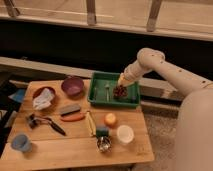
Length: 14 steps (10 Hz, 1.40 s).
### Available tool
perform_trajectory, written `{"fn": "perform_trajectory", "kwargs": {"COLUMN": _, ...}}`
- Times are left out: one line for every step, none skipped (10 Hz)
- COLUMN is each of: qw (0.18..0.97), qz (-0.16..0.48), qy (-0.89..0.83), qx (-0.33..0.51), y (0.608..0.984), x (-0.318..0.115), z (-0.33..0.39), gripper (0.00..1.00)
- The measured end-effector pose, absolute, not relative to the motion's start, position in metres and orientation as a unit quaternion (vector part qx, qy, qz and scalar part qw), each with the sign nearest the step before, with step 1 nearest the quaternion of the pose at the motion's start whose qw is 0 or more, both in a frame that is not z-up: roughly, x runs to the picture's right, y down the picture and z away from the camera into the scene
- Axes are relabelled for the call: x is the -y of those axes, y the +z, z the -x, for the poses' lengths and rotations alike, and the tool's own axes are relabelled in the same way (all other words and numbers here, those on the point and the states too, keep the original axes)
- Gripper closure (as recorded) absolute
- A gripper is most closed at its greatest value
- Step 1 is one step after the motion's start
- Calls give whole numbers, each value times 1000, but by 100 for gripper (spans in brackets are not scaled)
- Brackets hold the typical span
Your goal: Place grapes in tray
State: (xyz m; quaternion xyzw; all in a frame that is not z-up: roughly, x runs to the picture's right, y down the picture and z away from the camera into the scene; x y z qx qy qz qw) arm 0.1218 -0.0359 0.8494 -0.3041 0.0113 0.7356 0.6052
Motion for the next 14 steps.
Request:
{"fn": "perform_trajectory", "kwargs": {"qw": 605, "qz": 304, "qy": 735, "qx": -11, "y": 849, "x": 36, "z": -122, "gripper": 62}}
{"fn": "perform_trajectory", "kwargs": {"qw": 606, "qz": 305, "qy": 734, "qx": -11, "y": 850, "x": 36, "z": -119, "gripper": 62}}
{"fn": "perform_trajectory", "kwargs": {"qw": 606, "qz": 305, "qy": 734, "qx": -11, "y": 849, "x": 36, "z": -119, "gripper": 65}}
{"fn": "perform_trajectory", "kwargs": {"qw": 606, "qz": 305, "qy": 734, "qx": -11, "y": 849, "x": 36, "z": -120, "gripper": 72}}
{"fn": "perform_trajectory", "kwargs": {"qw": 606, "qz": 309, "qy": 733, "qx": -12, "y": 849, "x": 38, "z": -121, "gripper": 74}}
{"fn": "perform_trajectory", "kwargs": {"qw": 608, "qz": 311, "qy": 730, "qx": -11, "y": 850, "x": 39, "z": -120, "gripper": 71}}
{"fn": "perform_trajectory", "kwargs": {"qw": 611, "qz": 312, "qy": 727, "qx": -12, "y": 851, "x": 40, "z": -119, "gripper": 63}}
{"fn": "perform_trajectory", "kwargs": {"qw": 615, "qz": 312, "qy": 724, "qx": -15, "y": 852, "x": 41, "z": -116, "gripper": 53}}
{"fn": "perform_trajectory", "kwargs": {"qw": 618, "qz": 312, "qy": 722, "qx": -17, "y": 853, "x": 41, "z": -115, "gripper": 45}}
{"fn": "perform_trajectory", "kwargs": {"qw": 621, "qz": 312, "qy": 719, "qx": -22, "y": 855, "x": 41, "z": -114, "gripper": 31}}
{"fn": "perform_trajectory", "kwargs": {"qw": 622, "qz": 312, "qy": 718, "qx": -23, "y": 856, "x": 40, "z": -113, "gripper": 24}}
{"fn": "perform_trajectory", "kwargs": {"qw": 623, "qz": 313, "qy": 716, "qx": -24, "y": 857, "x": 40, "z": -112, "gripper": 20}}
{"fn": "perform_trajectory", "kwargs": {"qw": 624, "qz": 313, "qy": 716, "qx": -25, "y": 858, "x": 40, "z": -111, "gripper": 20}}
{"fn": "perform_trajectory", "kwargs": {"qw": 624, "qz": 312, "qy": 716, "qx": -26, "y": 858, "x": 40, "z": -112, "gripper": 20}}
